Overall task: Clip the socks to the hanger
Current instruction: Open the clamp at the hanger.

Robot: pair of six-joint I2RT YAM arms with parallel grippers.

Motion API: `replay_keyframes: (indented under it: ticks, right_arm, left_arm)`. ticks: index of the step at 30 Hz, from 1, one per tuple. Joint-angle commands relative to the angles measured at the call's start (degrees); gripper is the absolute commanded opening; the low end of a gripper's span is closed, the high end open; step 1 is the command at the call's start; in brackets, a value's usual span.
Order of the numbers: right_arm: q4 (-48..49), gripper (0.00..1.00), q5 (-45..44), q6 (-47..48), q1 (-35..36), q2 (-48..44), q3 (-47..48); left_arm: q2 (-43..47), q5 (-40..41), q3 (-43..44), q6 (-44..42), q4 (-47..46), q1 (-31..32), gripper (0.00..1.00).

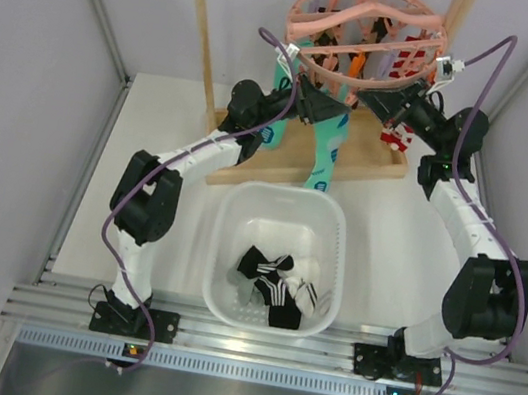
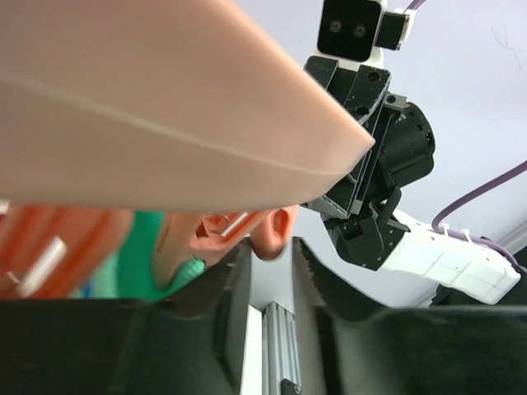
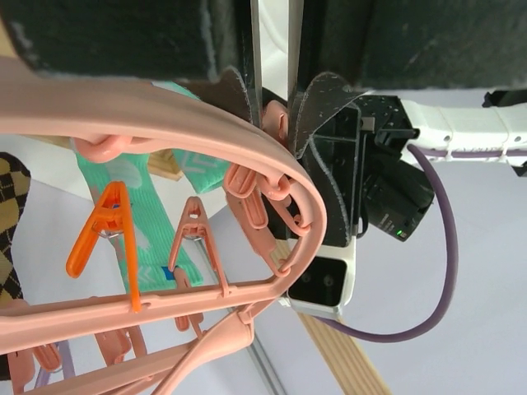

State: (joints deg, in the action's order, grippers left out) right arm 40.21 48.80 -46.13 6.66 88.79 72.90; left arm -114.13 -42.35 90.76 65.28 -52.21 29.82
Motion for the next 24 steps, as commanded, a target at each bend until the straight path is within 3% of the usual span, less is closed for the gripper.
replay_keyframes:
  ticks: [1, 5, 14, 20, 24]
  right_arm:
    - [3.1, 0.0, -1.6, 1.9, 1.0, -0.5, 3.5]
    - [1.4, 0.0, -2.7, 2.4, 1.1, -1.5, 2.4]
    - [-8.9, 0.0, -8.0, 5.5, 1.1, -4.3, 1.8]
    - [-14.4, 0.0, -11.8, 5.7, 1.5, -5.4, 2.3]
    - [-16.8, 0.0, -12.8, 6.5, 2.0, -5.9, 3.3]
  left_arm:
    - [2.2, -4.2, -0.6, -0.8, 6.1, 0.8, 0.34]
    - [9.1, -0.6, -4.4, -16.3, 15.6, 0.5, 0.5]
    - [19.9, 6.7, -8.9, -46.1, 31.0, 1.8, 0.52]
    - [23.2, 16.5, -10.6, -63.7, 33.7, 7.4, 0.52]
    - [23.2, 22.1, -9.9, -70.4, 33.5, 10.3, 0.51]
